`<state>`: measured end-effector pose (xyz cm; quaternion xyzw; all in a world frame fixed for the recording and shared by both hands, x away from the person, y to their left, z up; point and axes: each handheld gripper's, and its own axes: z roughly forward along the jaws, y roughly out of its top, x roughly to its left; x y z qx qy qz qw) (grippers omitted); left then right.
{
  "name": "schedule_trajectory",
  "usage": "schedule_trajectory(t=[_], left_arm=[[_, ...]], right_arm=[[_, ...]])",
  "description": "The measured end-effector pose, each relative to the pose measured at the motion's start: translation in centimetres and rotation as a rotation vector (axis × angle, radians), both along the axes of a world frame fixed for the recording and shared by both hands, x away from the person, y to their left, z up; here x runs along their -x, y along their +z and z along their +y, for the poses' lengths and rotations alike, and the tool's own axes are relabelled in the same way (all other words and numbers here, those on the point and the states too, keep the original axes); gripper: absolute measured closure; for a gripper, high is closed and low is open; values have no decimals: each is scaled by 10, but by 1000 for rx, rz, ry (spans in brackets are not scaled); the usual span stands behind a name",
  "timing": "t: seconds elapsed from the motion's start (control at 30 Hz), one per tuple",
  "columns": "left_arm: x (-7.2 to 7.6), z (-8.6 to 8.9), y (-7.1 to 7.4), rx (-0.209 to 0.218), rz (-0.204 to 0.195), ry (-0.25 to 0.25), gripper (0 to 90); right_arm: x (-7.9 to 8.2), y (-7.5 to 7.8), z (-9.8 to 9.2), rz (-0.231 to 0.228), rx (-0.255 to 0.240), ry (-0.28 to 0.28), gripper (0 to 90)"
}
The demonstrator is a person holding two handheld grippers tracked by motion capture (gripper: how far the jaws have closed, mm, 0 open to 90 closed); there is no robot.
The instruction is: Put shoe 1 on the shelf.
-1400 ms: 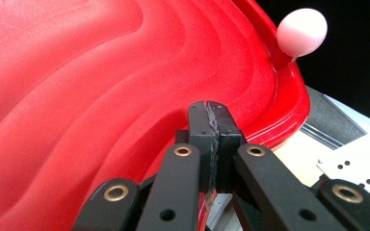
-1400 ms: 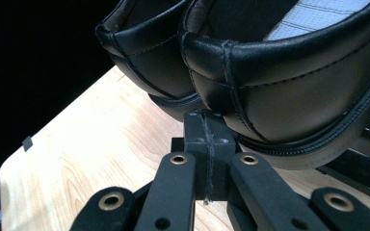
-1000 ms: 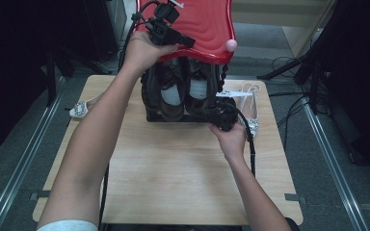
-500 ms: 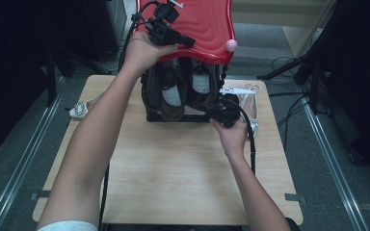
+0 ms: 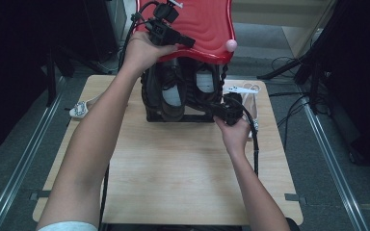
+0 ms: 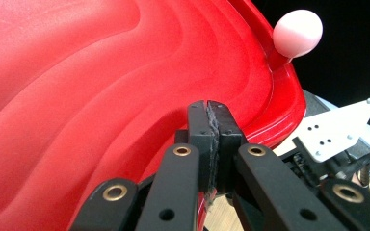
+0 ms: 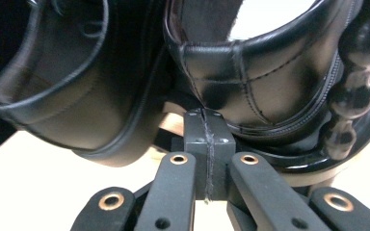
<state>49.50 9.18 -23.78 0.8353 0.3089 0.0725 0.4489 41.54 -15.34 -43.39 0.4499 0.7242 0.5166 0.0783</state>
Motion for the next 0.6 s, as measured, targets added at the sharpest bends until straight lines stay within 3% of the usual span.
schedule_trajectory(t=[0.1,0.2,0.53,0.6], left_arm=[[0,0,0,2,2,-2,894],[-1,1,0,0,1,-4,894],[-2,1,0,10,9,-8,891],[-4,3,-1,25,32,-11,883]], right_arm=[[6,6,-4,-3,-42,26,900],[11,9,-2,-2,-46,47,900],[35,5,36,-9,1,166,900],[39,2,45,-17,29,196,900]])
